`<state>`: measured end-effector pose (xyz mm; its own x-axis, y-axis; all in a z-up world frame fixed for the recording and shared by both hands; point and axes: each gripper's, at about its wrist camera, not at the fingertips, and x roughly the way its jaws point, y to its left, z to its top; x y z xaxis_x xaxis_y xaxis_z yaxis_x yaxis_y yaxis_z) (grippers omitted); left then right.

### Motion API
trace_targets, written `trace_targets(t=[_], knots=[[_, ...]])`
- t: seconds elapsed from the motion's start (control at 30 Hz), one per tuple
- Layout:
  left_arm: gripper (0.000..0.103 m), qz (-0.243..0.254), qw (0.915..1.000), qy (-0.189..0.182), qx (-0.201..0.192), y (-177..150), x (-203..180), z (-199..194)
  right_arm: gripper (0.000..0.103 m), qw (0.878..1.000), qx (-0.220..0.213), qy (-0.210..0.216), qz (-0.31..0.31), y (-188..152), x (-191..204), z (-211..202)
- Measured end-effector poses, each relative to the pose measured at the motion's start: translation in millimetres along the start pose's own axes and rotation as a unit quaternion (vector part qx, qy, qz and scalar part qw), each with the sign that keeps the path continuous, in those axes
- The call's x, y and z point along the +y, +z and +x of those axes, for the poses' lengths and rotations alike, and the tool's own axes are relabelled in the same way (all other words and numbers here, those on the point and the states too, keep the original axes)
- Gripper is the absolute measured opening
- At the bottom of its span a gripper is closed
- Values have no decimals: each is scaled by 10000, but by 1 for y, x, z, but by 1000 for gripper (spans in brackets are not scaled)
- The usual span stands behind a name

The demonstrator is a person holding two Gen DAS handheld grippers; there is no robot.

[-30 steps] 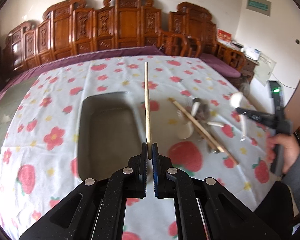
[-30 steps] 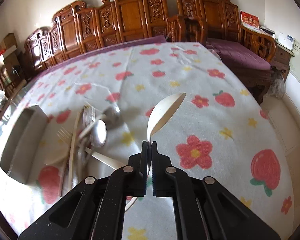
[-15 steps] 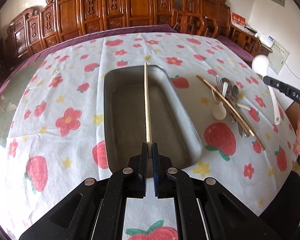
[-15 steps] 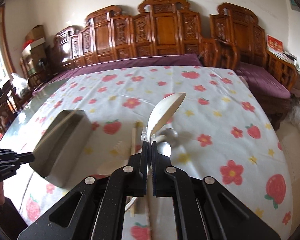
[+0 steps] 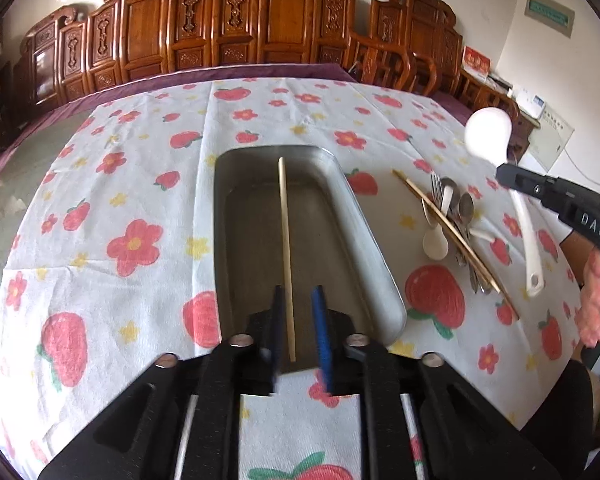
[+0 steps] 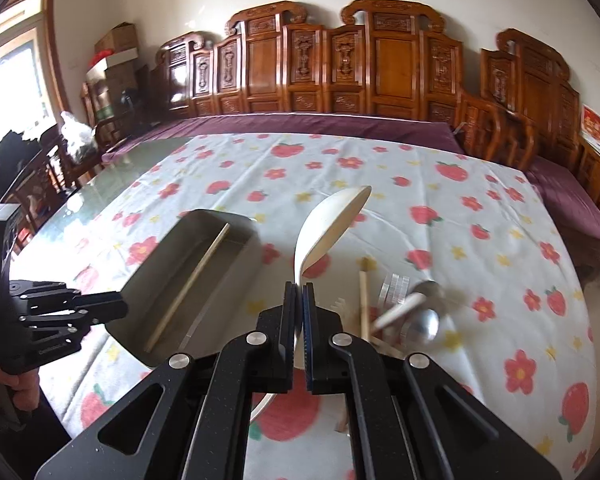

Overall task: Organize utensils
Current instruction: 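Lower the chopstick into the metal tray and open the left gripper while the right carries the spoon, then lower the white spoon into the metal tray and open the right gripper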

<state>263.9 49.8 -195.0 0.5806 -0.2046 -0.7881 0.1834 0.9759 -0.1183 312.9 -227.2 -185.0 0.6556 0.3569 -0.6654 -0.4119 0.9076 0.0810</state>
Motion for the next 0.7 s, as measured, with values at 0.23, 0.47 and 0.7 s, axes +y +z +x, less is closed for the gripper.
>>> trace_targets(t=[0.23, 0.47, 0.7], knots=[[22, -178, 9995, 126, -226, 4, 19, -12, 5, 9990, 130, 338, -266, 13, 45, 23], [25, -565, 9970, 274, -447, 6, 52, -27, 5, 9966, 326, 559, -505, 25, 90, 56], [25, -720, 9951, 458, -493, 5, 68, -30, 5, 9943, 596, 528, -713, 27, 116, 95]])
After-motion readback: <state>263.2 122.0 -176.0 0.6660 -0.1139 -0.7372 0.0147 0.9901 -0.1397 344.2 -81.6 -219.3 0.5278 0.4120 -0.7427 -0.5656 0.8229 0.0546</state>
